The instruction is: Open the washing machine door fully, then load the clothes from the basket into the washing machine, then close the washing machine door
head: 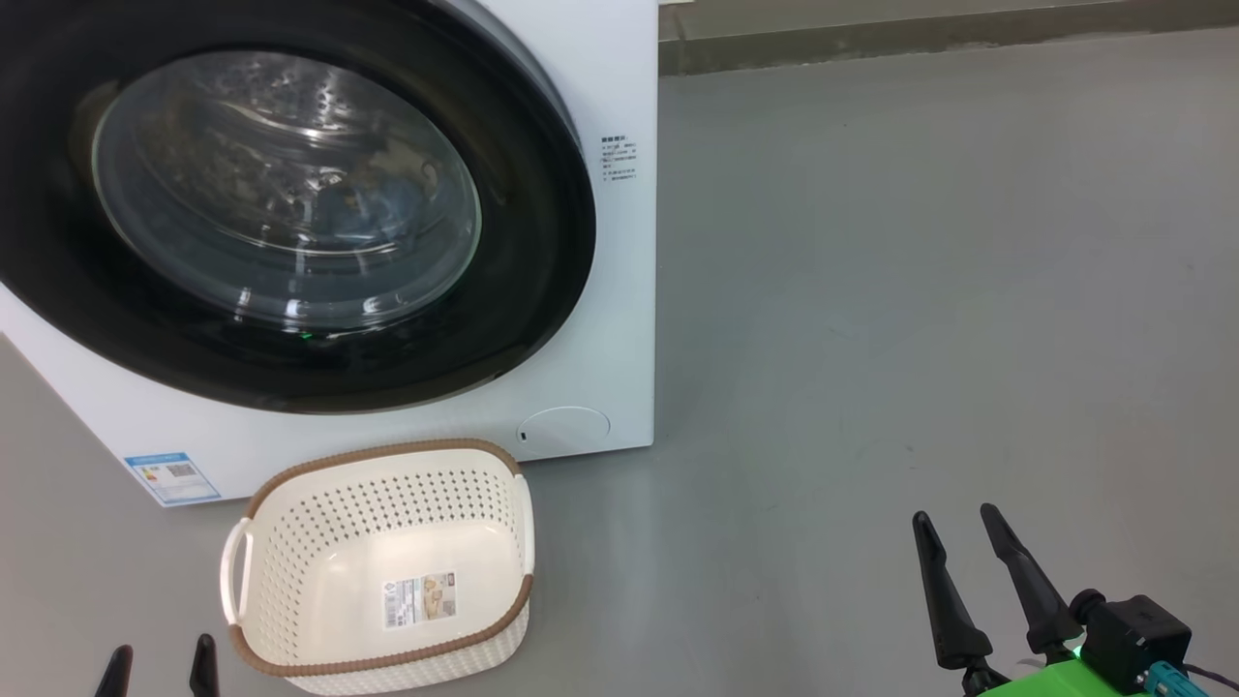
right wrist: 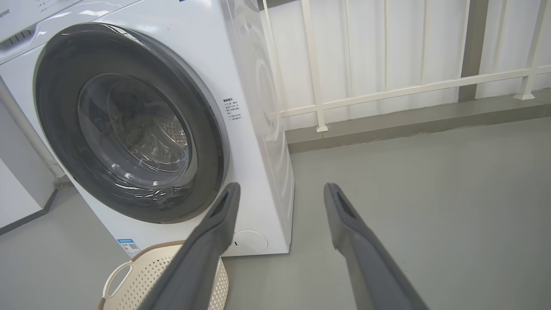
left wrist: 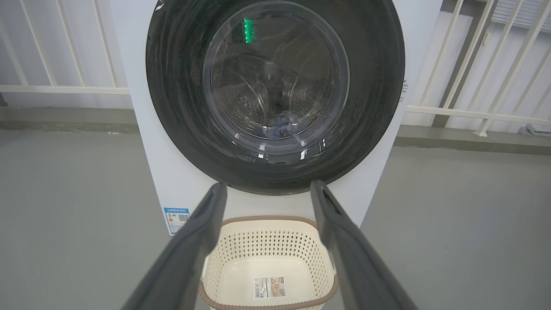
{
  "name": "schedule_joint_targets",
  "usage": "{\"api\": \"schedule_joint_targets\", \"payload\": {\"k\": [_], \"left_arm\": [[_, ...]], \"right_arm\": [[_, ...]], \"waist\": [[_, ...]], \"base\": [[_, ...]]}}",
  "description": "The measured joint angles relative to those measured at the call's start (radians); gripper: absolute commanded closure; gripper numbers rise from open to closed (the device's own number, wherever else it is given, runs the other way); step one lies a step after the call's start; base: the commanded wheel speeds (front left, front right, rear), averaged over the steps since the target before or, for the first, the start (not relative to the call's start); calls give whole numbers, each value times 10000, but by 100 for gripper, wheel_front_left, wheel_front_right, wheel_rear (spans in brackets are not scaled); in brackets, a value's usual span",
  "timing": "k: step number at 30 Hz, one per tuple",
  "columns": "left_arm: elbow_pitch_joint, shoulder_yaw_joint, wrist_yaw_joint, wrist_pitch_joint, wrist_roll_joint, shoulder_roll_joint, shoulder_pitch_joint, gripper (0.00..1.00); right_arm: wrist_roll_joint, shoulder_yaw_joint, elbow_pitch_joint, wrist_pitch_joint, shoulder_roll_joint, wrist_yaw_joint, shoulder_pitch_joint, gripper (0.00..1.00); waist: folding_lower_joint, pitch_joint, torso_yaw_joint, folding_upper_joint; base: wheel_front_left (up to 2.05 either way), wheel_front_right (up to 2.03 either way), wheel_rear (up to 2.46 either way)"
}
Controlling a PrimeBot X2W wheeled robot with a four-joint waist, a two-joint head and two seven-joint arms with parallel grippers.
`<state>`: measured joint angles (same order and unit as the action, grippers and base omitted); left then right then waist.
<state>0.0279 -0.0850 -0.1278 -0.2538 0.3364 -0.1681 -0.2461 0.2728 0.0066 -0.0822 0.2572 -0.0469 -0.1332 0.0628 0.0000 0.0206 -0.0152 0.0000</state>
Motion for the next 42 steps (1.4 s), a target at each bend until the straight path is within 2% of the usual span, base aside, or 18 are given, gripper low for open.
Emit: {"api": "schedule_joint_targets", "payload": {"k": [21,22,27,42], "left_arm": [[61,142,0,0,-6,48,0,0],[215,199,2,17,2,146,1,100],[736,374,2,77,94,573,-1,100],[943,374,2,495,1592,598,76,100]], "right_arm": [[2,-65,-105,0,2,0,-4,0],[4,-59,-284,-2,10,0,9,100],[71,-58,-855,-15,35,0,208,100],[1735,-98,-968,-393,21,0,209,100]], "waist": [[0,157,236,0],[0,168,244,0],[0,164,244,0],[2,115,232,0]], "base": [[0,0,0],[0,0,0],[0,0,0],[0,0,0]]}}
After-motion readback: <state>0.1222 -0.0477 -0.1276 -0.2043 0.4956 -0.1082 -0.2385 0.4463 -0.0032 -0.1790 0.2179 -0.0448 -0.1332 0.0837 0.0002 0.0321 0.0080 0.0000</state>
